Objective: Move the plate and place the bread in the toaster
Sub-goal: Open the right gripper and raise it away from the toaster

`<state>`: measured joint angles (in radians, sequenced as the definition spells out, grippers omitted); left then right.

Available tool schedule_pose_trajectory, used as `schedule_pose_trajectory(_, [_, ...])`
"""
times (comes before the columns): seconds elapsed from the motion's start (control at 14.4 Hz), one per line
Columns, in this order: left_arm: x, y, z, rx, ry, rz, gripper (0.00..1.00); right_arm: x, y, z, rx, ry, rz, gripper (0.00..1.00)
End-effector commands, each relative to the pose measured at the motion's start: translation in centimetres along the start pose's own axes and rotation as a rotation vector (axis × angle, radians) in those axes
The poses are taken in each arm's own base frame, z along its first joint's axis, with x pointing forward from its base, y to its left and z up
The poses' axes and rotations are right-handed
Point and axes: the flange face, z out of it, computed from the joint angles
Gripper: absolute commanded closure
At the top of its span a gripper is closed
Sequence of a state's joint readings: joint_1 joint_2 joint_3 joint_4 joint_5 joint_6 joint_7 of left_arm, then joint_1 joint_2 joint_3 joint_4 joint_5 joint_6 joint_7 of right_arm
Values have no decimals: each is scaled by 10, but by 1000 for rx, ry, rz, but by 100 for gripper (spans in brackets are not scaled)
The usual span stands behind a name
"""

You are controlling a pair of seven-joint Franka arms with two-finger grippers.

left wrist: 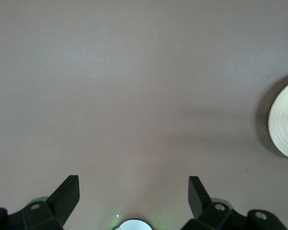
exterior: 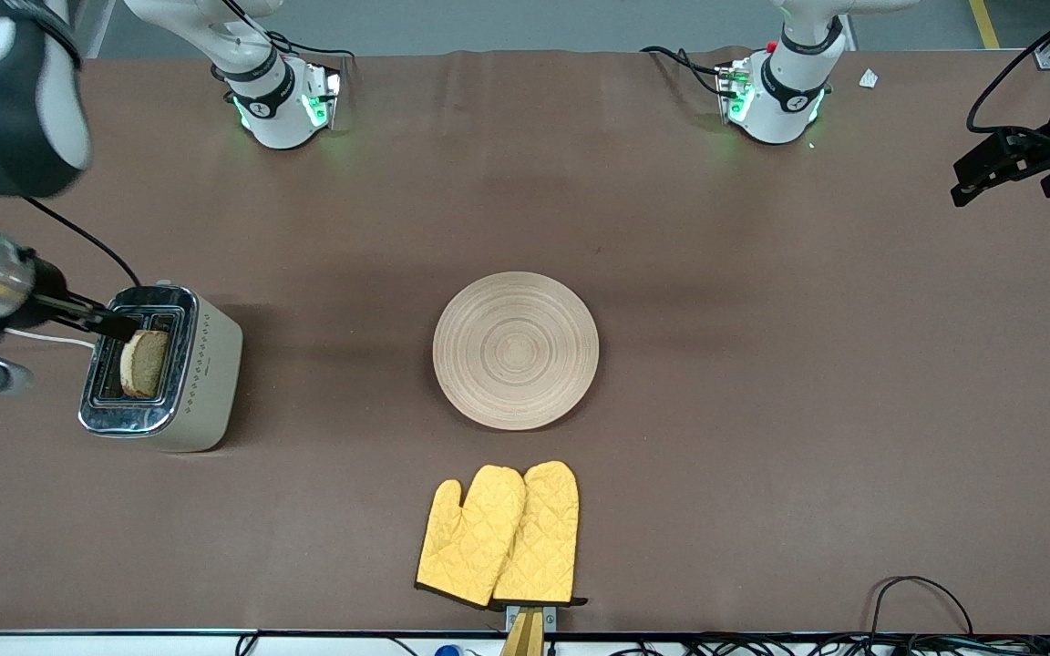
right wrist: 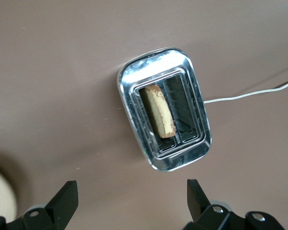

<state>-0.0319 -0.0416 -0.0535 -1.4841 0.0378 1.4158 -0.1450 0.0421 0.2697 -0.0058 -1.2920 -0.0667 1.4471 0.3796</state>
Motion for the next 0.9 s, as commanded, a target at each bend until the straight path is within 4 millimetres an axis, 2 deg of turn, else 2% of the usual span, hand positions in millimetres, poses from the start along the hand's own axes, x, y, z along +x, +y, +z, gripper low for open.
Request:
schedule_pose_trajectory(0.0, [2,-1,-5,-8,1,-1,0,-17,52,-27,81,-18,-90,0])
schedule_pose_trajectory(0.14, [2,0,-4,-11,-1,1,0,-35,68,-47,82,-15,-135,0])
schedule_pose_trajectory(0.28, [2,0,-4,-11,-1,1,0,-46,83,-57,81,-30,-206,0])
schedule_pose_trajectory(0.48, [0,1,-3,-10,-16,4,0,-65,90,-72,65,-29,-223,0])
schedule_pose_trajectory(0.69, [0,0,-4,-10,-16,3,0,-71,94,-63,55,-41,-222,0])
schedule_pose_trajectory(0.83, [0,0,-4,-7,-16,2,0,-86,98,-54,62,-8,-219,0])
